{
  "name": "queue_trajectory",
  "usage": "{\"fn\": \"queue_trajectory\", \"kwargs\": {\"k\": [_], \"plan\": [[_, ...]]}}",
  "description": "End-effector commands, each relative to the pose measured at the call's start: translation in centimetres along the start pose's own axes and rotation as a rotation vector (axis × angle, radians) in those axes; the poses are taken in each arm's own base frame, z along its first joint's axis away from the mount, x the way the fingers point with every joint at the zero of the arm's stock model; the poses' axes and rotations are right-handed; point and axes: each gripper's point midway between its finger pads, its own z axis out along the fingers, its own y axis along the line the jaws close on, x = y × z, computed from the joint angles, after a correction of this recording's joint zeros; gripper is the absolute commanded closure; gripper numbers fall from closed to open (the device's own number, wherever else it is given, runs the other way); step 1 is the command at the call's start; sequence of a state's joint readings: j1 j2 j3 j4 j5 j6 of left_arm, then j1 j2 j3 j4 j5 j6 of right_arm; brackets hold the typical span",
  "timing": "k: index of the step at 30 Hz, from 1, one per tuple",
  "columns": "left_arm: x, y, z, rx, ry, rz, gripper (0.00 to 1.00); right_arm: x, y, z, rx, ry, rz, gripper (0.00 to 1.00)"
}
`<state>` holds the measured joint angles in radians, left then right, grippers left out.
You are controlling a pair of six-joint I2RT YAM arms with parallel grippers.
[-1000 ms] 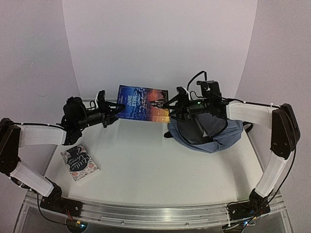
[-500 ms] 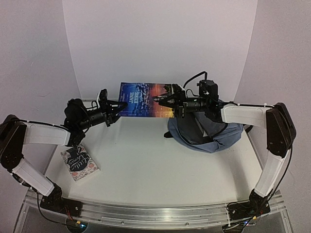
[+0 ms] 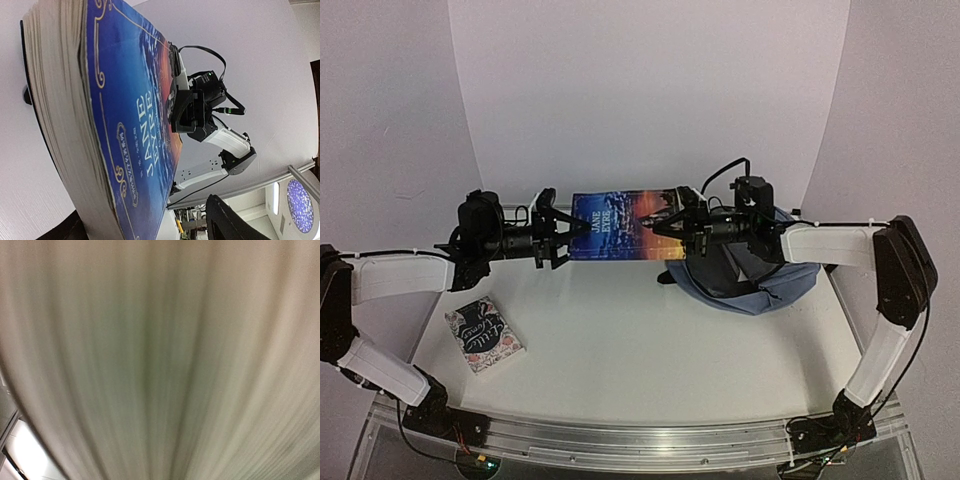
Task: Pack the student bag
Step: Pick up the book from the center of the board.
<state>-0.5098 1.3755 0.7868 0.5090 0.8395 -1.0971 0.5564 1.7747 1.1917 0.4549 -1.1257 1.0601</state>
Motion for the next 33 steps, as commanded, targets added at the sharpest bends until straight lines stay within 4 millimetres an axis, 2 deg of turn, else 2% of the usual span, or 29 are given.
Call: {"fn": "queue_trajectory", "kwargs": {"k": [1,3,11,14,16,17,18,19,21,22,23,24,27,30,33], "plan": [[-0.6,-5.7,0.2,0.180,0.048,0.172,0.40,2.5,6.5,-0.3,-0.136,0.077,-0.225,1.00],[-0.5,-5.9,0.3,0.209,0.053,0.161,0.47,3.3,6.9,-0.1,-0.148,0.101,-0.238,1.00],[-0.3,-6.3,0.2,0.254,0.058,0.167,0.61,4.6,6.9,0.2,-0.161,0.143,-0.241,1.00],[-0.3,-6.2,0.2,0.259,0.058,0.159,0.81,4.5,6.8,0.2,-0.157,0.139,-0.239,1.00],[-0.2,-6.1,0.2,0.263,0.058,0.152,0.90,4.1,6.6,0.4,-0.150,0.130,-0.235,0.98],[-0.2,-6.0,0.2,0.265,0.056,0.146,0.96,3.9,6.4,0.4,-0.142,0.121,-0.230,0.89],[-0.3,-5.9,0.2,0.264,0.050,0.142,0.99,3.4,6.0,0.4,-0.128,0.108,-0.224,0.72],[-0.3,-5.7,0.2,0.258,0.040,0.136,1.00,2.7,5.5,0.2,-0.110,0.085,-0.227,0.60],[-0.6,-5.2,0.1,0.236,0.013,0.123,1.00,1.2,2.1,-0.4,0.052,0.032,-0.190,0.50],[-0.9,-4.8,-0.1,0.215,-0.008,0.112,1.00,0.5,0.8,-1.0,0.152,0.012,-0.227,0.50],[-1.1,-4.5,-0.2,0.198,-0.026,0.106,1.00,0.1,-1.7,-2.1,0.318,-0.004,-0.264,0.50],[-1.3,-4.2,-0.5,0.180,-0.047,0.099,1.00,-0.3,-3.3,-3.1,0.442,-0.025,-0.303,0.49],[-2.3,-3.2,-1.2,0.108,-0.115,0.076,1.00,-2.2,-6.3,-6.3,0.731,-0.087,-0.400,0.46],[-2.9,-2.7,-1.8,0.057,-0.162,0.070,1.00,-4.2,-8.2,-9.3,0.969,-0.112,-0.530,0.44],[-3.2,-2.4,-2.2,0.038,-0.190,0.061,1.00,-5.9,-10.9,-11.8,1.211,-0.057,-0.661,0.45]]}}
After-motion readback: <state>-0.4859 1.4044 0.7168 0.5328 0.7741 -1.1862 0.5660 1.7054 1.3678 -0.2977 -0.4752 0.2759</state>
